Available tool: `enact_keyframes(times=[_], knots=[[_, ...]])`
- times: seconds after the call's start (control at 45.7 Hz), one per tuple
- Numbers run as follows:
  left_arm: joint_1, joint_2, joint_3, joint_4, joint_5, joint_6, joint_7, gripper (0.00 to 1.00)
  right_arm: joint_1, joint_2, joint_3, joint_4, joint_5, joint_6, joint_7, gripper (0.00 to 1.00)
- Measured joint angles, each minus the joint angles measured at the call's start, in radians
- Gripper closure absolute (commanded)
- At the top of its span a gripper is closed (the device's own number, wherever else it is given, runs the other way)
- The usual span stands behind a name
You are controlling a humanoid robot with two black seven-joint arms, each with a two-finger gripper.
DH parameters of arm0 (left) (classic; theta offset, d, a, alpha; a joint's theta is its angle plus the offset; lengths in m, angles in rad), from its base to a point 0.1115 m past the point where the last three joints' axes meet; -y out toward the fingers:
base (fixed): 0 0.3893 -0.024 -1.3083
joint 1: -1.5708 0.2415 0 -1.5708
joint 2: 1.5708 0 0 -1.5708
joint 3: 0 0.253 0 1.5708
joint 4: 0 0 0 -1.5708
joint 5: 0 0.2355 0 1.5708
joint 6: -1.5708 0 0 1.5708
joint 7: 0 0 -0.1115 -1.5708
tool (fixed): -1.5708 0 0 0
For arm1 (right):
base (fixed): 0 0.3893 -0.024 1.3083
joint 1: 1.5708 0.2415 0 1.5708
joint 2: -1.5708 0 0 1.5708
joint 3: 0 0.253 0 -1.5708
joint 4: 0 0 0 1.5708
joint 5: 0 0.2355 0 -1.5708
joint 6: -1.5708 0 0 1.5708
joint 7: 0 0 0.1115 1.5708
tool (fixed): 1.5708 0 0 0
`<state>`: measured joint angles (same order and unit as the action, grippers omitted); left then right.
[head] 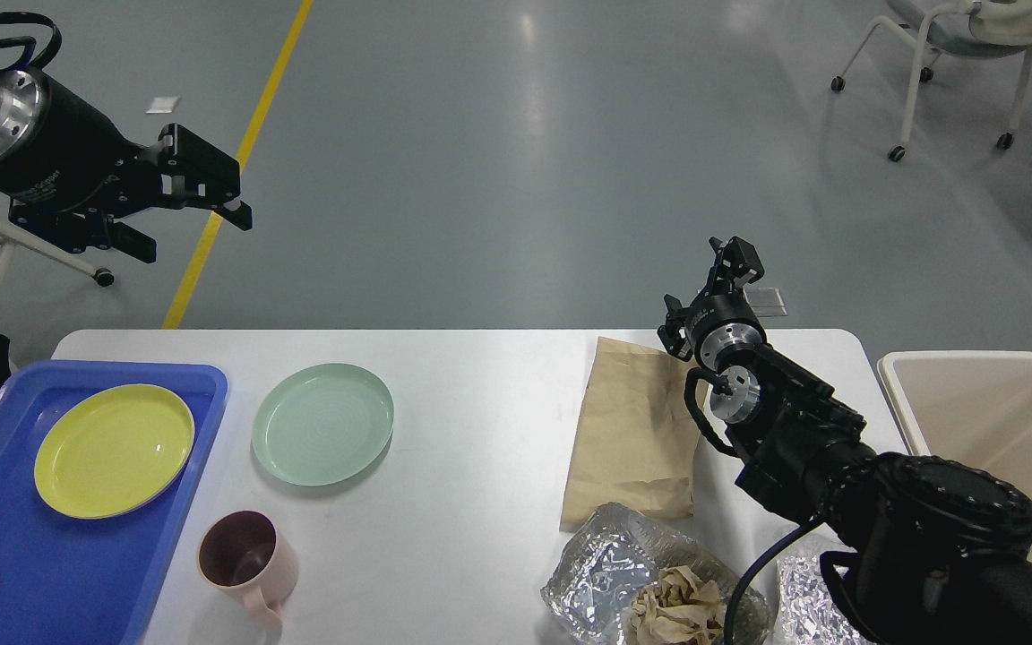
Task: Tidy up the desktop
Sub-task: 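Lower the left gripper toward the pink mug beside the blue tray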
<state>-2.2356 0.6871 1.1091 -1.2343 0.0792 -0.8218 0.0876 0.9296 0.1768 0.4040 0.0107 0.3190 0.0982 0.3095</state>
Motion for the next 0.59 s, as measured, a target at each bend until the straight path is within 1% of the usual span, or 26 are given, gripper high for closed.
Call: enact_keyframes(times=[0.088,0.175,0.285,0.35,0.416,0.504,0.591], knots=[[-0.021,-0.010,0.021,-0.009,0.004,-0.001,-0.005,0.00,0.000,0.000,0.000,0.000,0.000,0.000,0.000,0.00],[-0.067,-0.053,0.074,-0.027,0.004,-0.001,-0.016,0.00,0.000,0.000,0.000,0.000,0.000,0.000,0.000,0.00],[-0.145,-0.146,0.163,-0.070,-0.003,-0.001,-0.025,0.00,0.000,0.000,0.000,0.000,0.000,0.000,0.000,0.00],[-0.202,-0.218,0.217,-0.116,-0.006,-0.001,-0.035,0.00,0.000,0.000,0.000,0.000,0.000,0.000,0.000,0.00],[-0.261,-0.285,0.260,-0.176,-0.008,-0.001,-0.056,0.00,0.000,0.000,0.000,0.000,0.000,0.000,0.000,0.00],[-0.335,-0.362,0.298,-0.263,-0.009,-0.001,-0.096,0.00,0.000,0.000,0.000,0.000,0.000,0.000,0.000,0.00],[-0.397,-0.414,0.315,-0.337,-0.009,-0.001,-0.124,0.00,0.000,0.000,0.000,0.000,0.000,0.000,0.000,0.00]])
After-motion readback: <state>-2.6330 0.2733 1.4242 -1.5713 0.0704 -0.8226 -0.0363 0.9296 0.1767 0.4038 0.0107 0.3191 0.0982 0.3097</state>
